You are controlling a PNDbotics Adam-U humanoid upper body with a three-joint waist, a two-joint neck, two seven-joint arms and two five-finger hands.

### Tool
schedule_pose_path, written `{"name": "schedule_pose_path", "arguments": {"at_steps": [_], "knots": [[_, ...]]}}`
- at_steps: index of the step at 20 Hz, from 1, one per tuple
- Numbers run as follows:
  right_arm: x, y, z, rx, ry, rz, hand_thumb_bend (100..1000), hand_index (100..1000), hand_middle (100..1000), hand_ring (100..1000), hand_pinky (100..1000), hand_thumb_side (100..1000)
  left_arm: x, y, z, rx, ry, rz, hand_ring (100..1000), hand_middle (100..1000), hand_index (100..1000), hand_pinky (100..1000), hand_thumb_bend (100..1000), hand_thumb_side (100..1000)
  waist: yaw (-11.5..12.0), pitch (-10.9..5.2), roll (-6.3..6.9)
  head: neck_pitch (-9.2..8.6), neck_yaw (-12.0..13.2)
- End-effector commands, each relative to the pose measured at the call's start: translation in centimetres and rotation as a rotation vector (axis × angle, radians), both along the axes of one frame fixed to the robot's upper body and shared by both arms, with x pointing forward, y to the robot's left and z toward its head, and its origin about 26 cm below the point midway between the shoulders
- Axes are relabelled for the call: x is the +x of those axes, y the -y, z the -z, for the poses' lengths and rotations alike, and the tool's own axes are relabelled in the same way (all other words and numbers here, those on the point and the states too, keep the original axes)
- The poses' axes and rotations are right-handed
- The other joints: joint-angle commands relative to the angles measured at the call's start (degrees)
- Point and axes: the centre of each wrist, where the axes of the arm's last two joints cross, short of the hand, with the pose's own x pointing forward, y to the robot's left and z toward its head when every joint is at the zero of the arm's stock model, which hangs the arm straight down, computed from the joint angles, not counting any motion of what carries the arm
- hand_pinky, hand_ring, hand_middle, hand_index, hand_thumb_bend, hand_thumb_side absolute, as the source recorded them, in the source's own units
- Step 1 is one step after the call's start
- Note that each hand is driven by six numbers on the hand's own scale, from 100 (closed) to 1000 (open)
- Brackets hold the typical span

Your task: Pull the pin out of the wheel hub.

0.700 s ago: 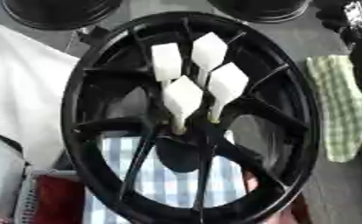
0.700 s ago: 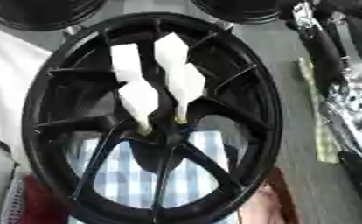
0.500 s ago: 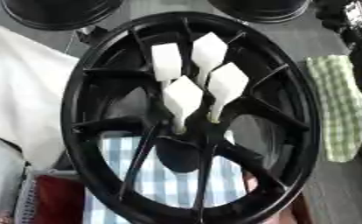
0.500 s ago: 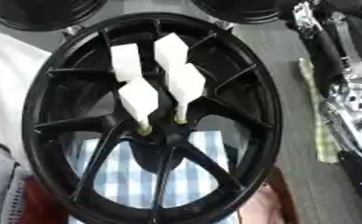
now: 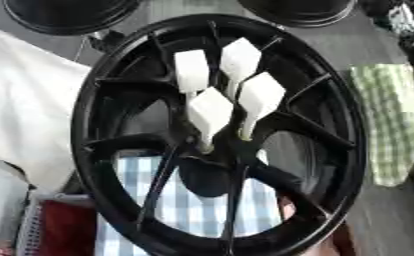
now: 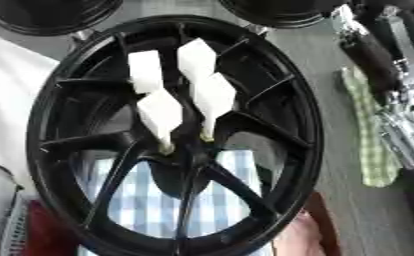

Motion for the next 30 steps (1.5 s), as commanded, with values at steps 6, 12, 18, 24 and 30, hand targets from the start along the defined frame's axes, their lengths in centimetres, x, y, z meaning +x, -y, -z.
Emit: {"name": "schedule_pose_path", "arguments": {"at_steps": [6,12,18,24,30], "knots": [[-1.3,0.6,-6.3,-0.499,-0.014,-0.108,100,752,745,810,875,455,-0.3,-0.4,-0.8,0.040,0.021,-0.007,762,589,780,807,284,684,0.2,-1.67,-0.43,-0.10,0.3],[-1.7,-0.3,-9.0,-0.807,-0.048,-0.279,100,773,767,832,891,407,-0.3,-0.3,-0.9,0.050,0.018,0.003,763,589,779,807,284,685,0.5,-1.74,-0.91,-0.05,0.1],[-1.9,-1.6,-11.0,-0.974,-0.086,-0.423,100,773,769,836,897,401,-0.3,-0.2,-0.9,0.054,0.012,0.010,763,589,779,807,284,686,0.7,-1.93,-1.15,-0.25,-0.3],[-2.0,-3.5,-12.3,-1.079,-0.116,-0.506,100,789,785,848,903,373,-0.3,-0.2,-0.8,0.057,0.008,0.019,764,589,779,807,284,686,1.0,-2.23,-1.17,-0.15,-0.8],[-1.8,-5.4,-12.8,-1.154,-0.126,-0.555,126,828,796,863,906,318,-0.3,-0.1,-0.8,0.056,0.005,0.028,764,589,779,807,284,687,1.2,-2.42,-1.24,-0.09,-1.3]]}}
